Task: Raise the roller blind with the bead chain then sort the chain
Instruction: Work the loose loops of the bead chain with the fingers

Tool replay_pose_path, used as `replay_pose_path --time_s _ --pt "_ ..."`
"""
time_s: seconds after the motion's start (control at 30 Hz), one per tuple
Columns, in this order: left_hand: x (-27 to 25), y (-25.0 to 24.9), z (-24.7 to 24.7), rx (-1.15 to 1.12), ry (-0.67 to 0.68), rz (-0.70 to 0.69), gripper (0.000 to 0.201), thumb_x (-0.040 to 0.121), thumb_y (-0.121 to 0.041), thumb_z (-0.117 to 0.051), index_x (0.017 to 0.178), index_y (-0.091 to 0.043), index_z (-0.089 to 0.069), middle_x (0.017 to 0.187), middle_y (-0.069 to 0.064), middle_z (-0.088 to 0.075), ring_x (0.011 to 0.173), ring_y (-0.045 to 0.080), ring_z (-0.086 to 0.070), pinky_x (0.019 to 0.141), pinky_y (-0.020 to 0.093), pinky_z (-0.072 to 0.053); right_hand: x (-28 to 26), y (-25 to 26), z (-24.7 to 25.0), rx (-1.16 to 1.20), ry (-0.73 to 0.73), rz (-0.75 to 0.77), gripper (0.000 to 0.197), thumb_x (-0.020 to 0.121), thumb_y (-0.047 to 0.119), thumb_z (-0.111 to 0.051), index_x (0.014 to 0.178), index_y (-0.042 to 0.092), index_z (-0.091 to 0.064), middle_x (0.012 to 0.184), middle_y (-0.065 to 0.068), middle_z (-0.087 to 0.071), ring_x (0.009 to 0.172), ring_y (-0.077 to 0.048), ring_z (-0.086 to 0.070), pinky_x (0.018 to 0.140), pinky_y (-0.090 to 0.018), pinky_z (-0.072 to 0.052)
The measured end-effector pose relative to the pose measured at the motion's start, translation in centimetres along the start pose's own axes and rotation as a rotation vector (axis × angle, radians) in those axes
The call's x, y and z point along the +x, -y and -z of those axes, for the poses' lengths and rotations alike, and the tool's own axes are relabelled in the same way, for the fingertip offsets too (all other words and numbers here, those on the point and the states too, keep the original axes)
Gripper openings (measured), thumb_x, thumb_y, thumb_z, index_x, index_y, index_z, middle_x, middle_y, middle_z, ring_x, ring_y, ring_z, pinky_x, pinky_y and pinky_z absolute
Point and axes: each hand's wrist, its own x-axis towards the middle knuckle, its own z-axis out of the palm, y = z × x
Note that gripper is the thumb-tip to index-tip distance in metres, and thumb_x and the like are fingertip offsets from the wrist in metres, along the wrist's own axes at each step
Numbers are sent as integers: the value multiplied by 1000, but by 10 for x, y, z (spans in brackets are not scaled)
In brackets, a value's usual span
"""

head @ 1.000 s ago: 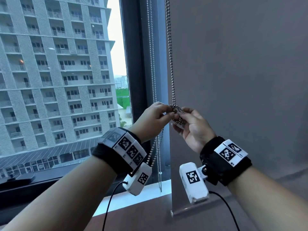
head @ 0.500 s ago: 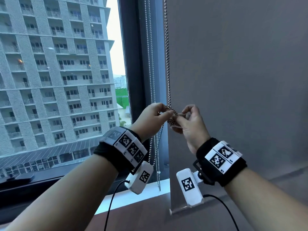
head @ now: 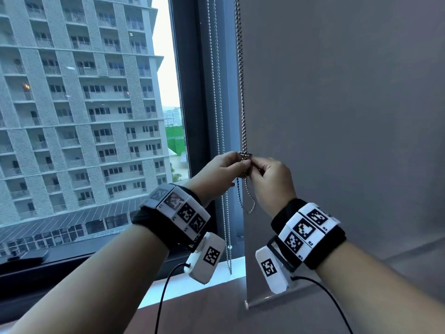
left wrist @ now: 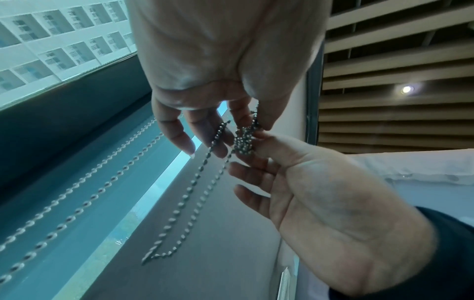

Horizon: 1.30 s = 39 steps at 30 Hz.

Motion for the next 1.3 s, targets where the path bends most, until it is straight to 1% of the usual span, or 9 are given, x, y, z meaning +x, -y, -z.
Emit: replay_pose_path --time_s 0.1,0.2,0.3,0.4,0.57,0.9,1.03,1.13,1.3 --pt "-2 -4 0 -42 25 30 16 96 -20 -42 101 -12 -55 84 0 -59 78 13 -59 76 31 -41 2 2 -3 91 100 -69 25 91 18 -45 98 14 -69 98 -12 -58 92 -25 -63 84 -40 -56" --pt "-2 -5 3 -82 64 50 16 96 -18 -38 99 -15 -54 81 -1 -60 74 15 -62 77 32 -39 3 9 -2 272 212 -180 29 97 13 -41 114 12 -64 113 -11 -50 105 -20 -59 82 -19 -53" --pt "-3 -3 8 -141 128 86 16 96 -19 -40 104 -16 -54 83 0 -64 78 19 -65 76 33 -40 5 12 3 357 283 -220 29 98 9 -39 116 10 -62 108 -4 -53 91 -8 -58 66 -6 -46" --pt "-6 -1 12 -219 200 89 25 89 -26 -48 111 -15 -53 94 10 -65 90 28 -63 79 37 -44 8 18 11 483 364 -327 27 98 8 -36 107 12 -62 90 -8 -60 72 -10 -55 52 -11 -45" --pt "-9 -5 14 -265 322 85 33 86 -30 -46 113 -12 -49 98 15 -66 93 31 -61 78 37 -43 16 22 19 402 427 -307 25 98 13 -36 85 16 -57 68 -6 -46 57 -15 -38 55 -27 -29" --pt "-8 -3 22 -286 305 66 17 84 -32 -53 90 -16 -57 96 6 -65 102 26 -60 82 38 -43 15 18 20 515 470 -291 18 97 18 -42 85 19 -55 75 -1 -55 85 -24 -50 88 -43 -40" --pt "-9 -2 21 -226 228 51 18 81 -34 -56 86 -18 -59 95 5 -67 97 20 -64 88 40 -43 19 17 20 410 468 -243 20 97 16 -41 82 20 -53 74 -2 -53 77 -19 -48 78 -34 -39" --pt "-8 -2 18 -212 212 45 18 79 -32 -53 85 -16 -57 88 3 -68 95 25 -65 89 42 -43 19 13 19 400 508 -152 20 97 10 -40 85 17 -55 70 4 -54 56 4 -53 61 -12 -44" --pt "-8 1 21 -243 285 81 30 81 -33 -51 99 -10 -53 89 -2 -68 97 27 -64 79 35 -44 22 11 21 262 537 -20 26 96 8 -44 76 19 -58 73 7 -53 59 5 -52 64 -11 -41"
